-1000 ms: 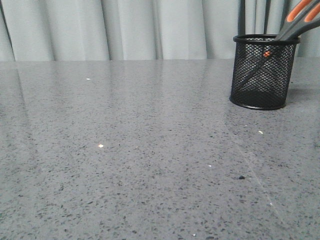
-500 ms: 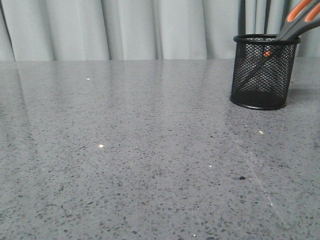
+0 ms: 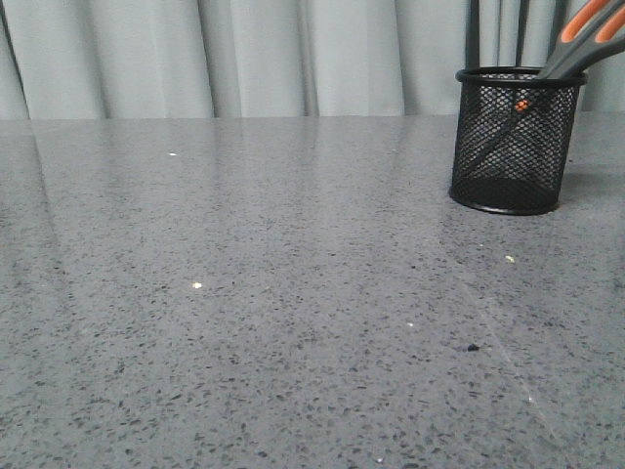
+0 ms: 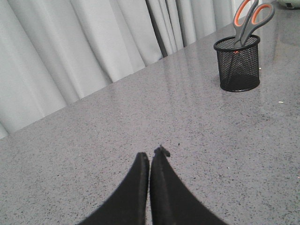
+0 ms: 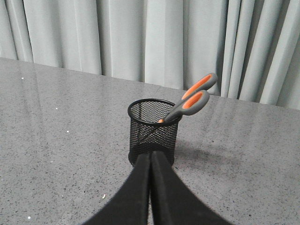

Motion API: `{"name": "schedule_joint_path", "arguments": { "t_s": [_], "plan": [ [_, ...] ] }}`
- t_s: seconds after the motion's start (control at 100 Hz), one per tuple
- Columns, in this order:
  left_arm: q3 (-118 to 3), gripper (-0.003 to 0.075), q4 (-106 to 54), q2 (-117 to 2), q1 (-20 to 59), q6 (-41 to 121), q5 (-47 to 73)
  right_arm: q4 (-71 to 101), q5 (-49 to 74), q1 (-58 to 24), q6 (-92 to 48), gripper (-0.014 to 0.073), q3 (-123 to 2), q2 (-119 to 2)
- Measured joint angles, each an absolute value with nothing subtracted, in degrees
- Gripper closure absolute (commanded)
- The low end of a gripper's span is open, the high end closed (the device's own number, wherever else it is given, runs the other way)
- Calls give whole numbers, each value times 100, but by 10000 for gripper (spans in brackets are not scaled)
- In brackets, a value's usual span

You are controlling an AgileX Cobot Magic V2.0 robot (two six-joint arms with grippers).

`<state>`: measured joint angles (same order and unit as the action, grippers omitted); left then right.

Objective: Put scissors into bucket

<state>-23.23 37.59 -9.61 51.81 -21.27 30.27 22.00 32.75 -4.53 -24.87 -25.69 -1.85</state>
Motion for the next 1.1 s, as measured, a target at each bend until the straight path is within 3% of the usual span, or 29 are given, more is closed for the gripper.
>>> {"name": "schedule_joint_path", "arguments": {
  "t_s": [0.19, 0.33, 0.59, 0.75, 0.87, 1.1],
  "plan": [
    [-2165, 740, 3726, -937, 5123, -2019, 3004, 2200, 3272, -453, -2487, 638, -2570, -185],
    [-1832, 740, 3079, -655, 4533, -1236, 2796, 2200, 3272, -453, -2487, 638, -2570, -185],
    [-315, 740, 870, 19, 1910, 235, 797, 2200, 3272, -453, -2487, 638, -2570, -185],
    [0, 740, 309, 19, 614, 314, 339, 2204, 3262, -453, -2487, 638, -2570, -185],
    [0, 740, 210, 19, 162, 324, 688, 2204, 3262, -453, -2487, 638, -2570, -185],
    [0, 740, 57, 19, 79, 324, 1609, 2204, 3262, -453, -2487, 638, -2570, -185]
  ]
}}
